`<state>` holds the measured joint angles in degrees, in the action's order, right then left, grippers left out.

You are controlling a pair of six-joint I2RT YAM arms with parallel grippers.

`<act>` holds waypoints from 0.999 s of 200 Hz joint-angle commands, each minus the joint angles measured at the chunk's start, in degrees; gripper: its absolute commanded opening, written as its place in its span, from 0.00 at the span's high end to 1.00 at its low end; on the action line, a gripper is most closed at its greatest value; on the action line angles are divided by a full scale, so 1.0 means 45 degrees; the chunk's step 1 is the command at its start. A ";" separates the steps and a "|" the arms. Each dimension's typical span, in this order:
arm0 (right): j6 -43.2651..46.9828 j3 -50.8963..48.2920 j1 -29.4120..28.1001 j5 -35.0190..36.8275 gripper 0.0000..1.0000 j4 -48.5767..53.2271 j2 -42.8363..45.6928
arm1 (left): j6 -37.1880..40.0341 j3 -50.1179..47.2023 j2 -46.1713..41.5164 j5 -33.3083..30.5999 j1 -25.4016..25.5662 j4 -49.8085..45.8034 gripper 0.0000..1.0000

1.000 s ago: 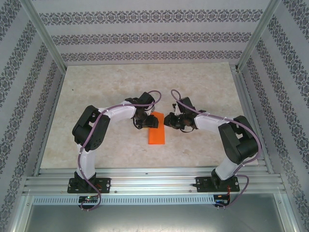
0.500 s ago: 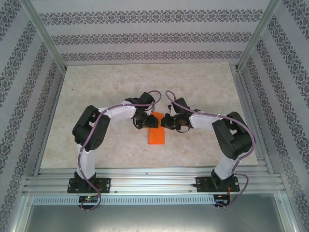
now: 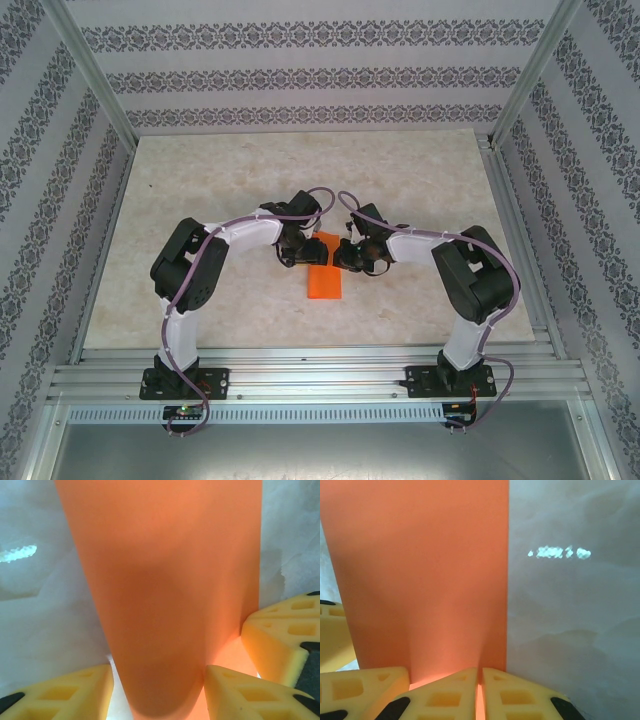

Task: Fold a paper plane with a square sheet of paper (fold left side to right side)
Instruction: Hold the square sheet of paper at the center of the table.

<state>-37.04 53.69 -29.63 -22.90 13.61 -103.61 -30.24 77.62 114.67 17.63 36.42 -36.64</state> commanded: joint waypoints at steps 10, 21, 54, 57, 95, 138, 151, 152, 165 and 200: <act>0.0488 0.0275 -0.0164 0.0712 0.88 0.0917 -0.0464 | 0.0294 0.0065 -0.0029 -0.0125 0.0275 -0.0004 0.46; 0.0525 0.0266 -0.0173 0.0752 0.88 0.0984 -0.0539 | 0.0294 0.0055 -0.0307 -0.0150 0.0251 -0.0055 0.46; 0.0554 0.0291 -0.0193 0.0853 0.88 0.1090 -0.0700 | 0.0255 0.0058 -0.1172 0.0064 0.0104 -0.0096 0.43; 0.0569 0.0290 -0.0194 0.0855 0.88 0.1094 -0.0719 | 0.0238 0.0072 -0.1253 0.0067 0.0076 -0.0104 0.42; 0.0539 0.0346 -0.0232 0.0850 0.89 0.1098 -0.0807 | 0.0065 -0.0134 -0.2372 -0.0128 -0.0103 -0.0141 0.42; 0.0603 0.0433 -0.0242 0.0887 0.89 0.1175 -0.0895 | -0.0275 -0.0616 -0.2475 0.1664 -0.0094 0.1242 0.63; 0.0611 0.0462 -0.0272 0.0907 0.88 0.1202 -0.0901 | -0.0435 -0.0734 -0.2230 0.1938 -0.0103 0.1572 0.67; 0.0602 0.0457 -0.0272 0.0908 0.89 0.1209 -0.0901 | -0.0442 -0.0740 -0.2206 0.1940 -0.0095 0.1596 0.67; 0.0625 0.0448 -0.0267 0.0947 0.89 0.1268 -0.0882 | -0.0484 -0.0785 -0.1964 0.1949 -0.0096 0.1706 0.67; 0.0696 0.0503 -0.0281 0.1077 0.89 0.1444 -0.0823 | -0.0477 -0.0861 -0.1347 0.1816 -0.0101 0.1758 0.69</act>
<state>-35.64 56.01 -30.02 -22.31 16.53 -104.92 -31.83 74.59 106.83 24.82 36.40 -31.31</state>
